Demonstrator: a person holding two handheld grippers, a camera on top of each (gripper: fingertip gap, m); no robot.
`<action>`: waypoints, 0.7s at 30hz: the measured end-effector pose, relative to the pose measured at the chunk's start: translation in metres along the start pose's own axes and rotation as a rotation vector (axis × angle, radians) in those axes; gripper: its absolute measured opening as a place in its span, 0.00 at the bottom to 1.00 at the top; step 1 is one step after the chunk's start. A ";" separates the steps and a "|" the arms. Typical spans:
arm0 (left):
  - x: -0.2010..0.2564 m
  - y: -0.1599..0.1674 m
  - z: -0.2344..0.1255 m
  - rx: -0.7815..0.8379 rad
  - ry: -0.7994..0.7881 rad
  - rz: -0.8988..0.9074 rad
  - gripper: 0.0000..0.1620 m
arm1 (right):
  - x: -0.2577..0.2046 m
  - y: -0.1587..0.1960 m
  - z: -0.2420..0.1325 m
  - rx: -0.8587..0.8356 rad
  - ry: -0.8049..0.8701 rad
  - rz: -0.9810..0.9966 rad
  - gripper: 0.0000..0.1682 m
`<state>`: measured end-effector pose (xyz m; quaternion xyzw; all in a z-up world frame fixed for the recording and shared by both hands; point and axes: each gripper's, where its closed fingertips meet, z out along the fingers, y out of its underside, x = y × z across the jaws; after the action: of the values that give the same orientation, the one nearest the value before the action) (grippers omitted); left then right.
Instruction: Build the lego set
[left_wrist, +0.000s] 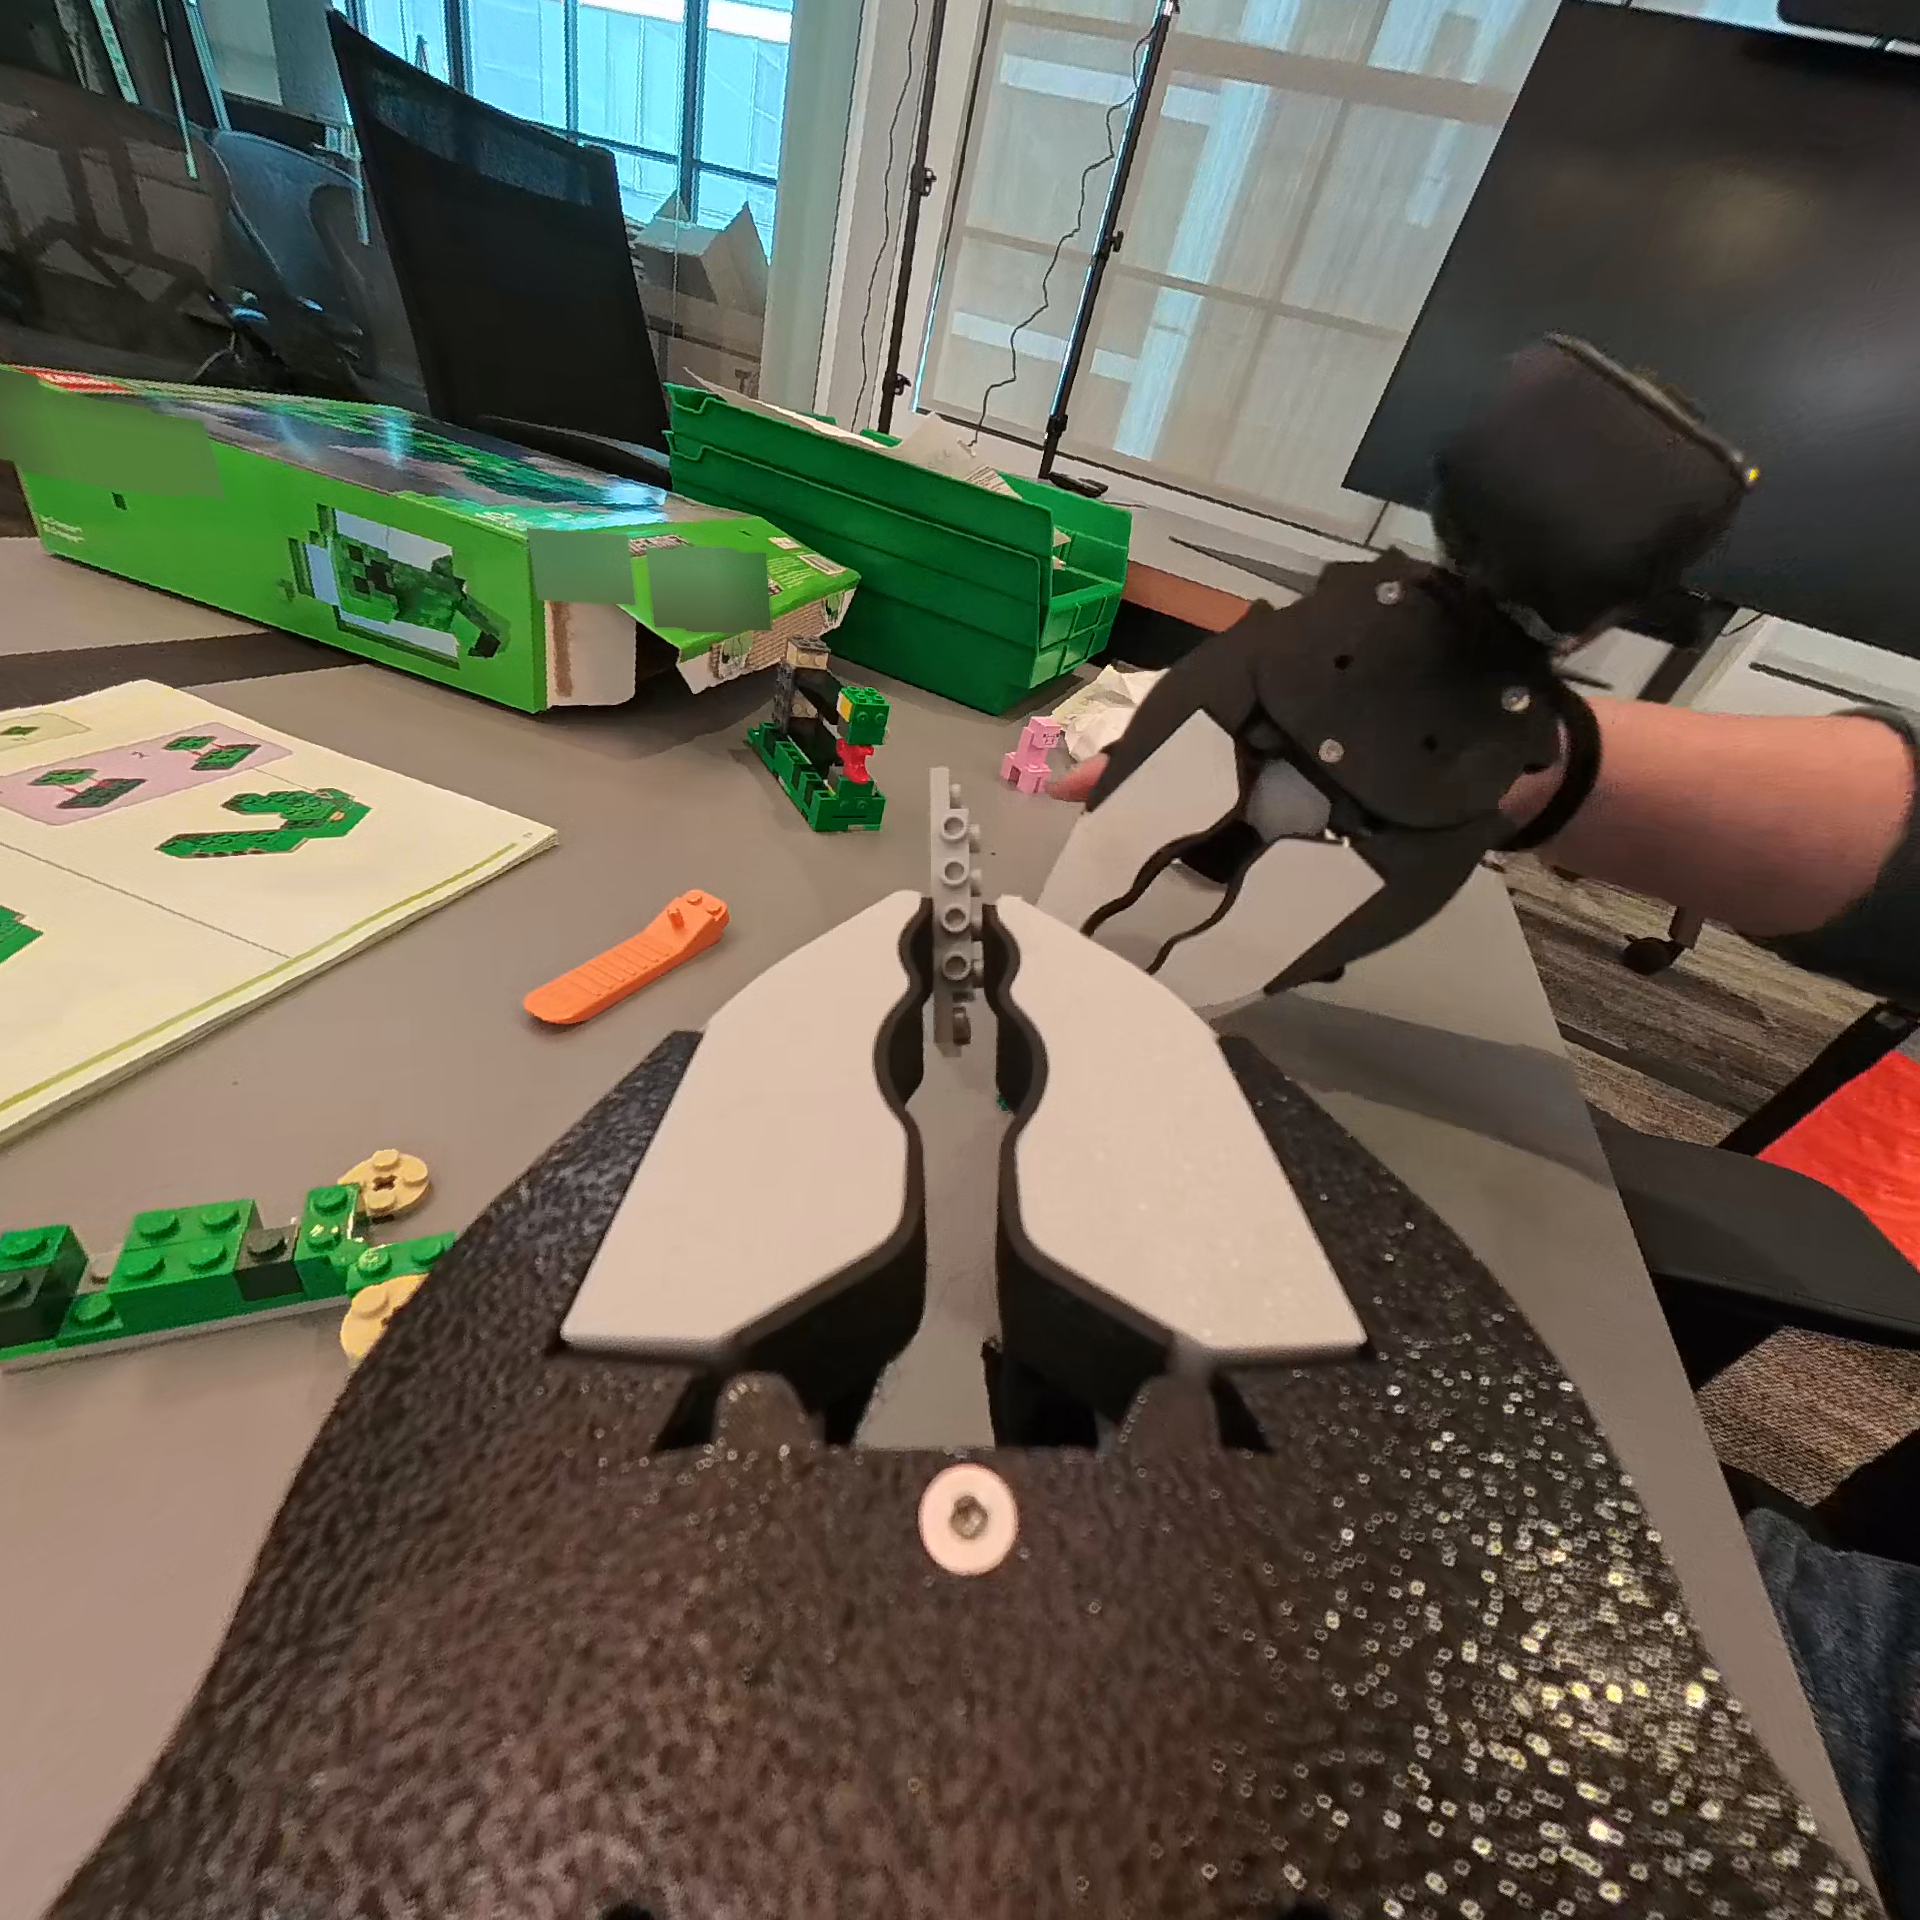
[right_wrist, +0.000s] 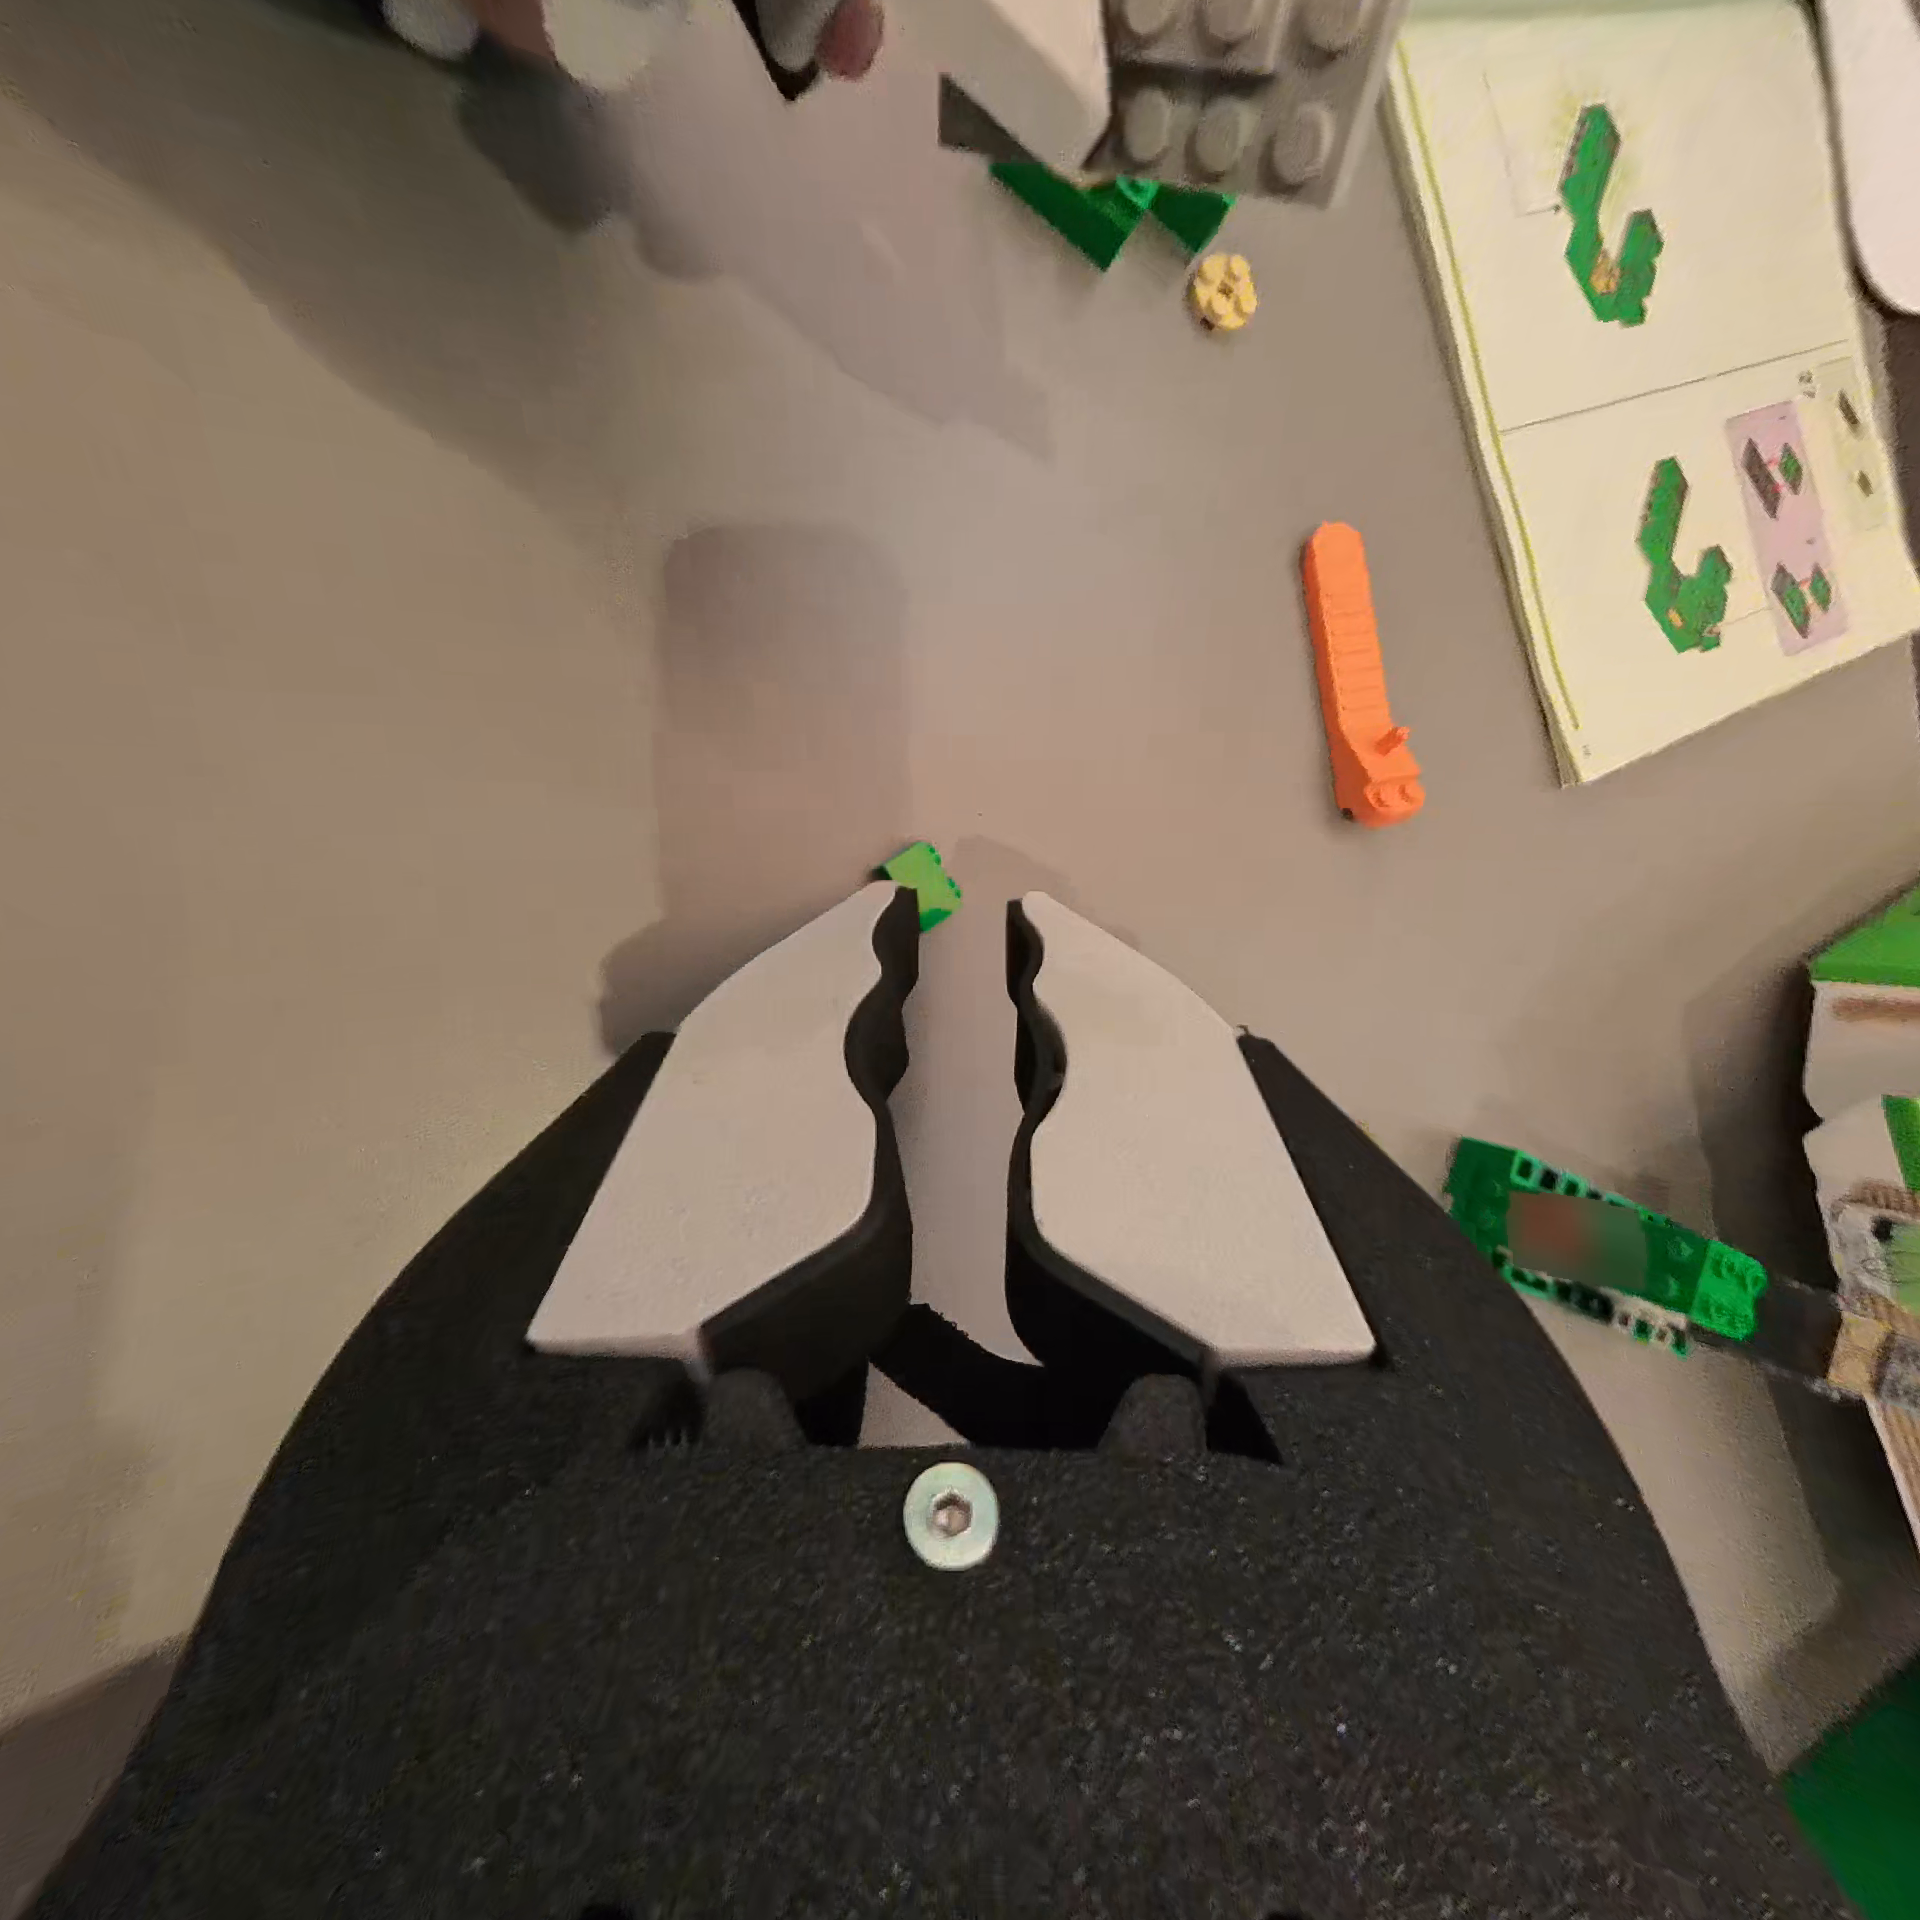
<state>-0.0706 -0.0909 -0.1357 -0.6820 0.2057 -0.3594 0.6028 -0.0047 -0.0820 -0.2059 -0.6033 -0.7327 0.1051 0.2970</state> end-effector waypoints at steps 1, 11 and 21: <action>0.000 0.000 0.000 0.000 0.003 -0.001 0.05 | -0.003 -0.001 -0.001 0.011 -0.057 0.003 0.08; -0.005 -0.004 -0.002 0.016 -0.006 -0.002 0.05 | 0.002 -0.006 0.006 -0.011 -0.587 0.087 0.09; -0.010 -0.009 -0.005 0.036 -0.015 -0.021 0.05 | -0.007 0.005 0.019 -0.240 -0.723 -0.021 0.12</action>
<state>-0.0820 -0.0855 -0.1297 -0.6760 0.1874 -0.3643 0.6125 -0.0109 -0.0833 -0.2256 -0.5500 -0.8035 0.2216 -0.0523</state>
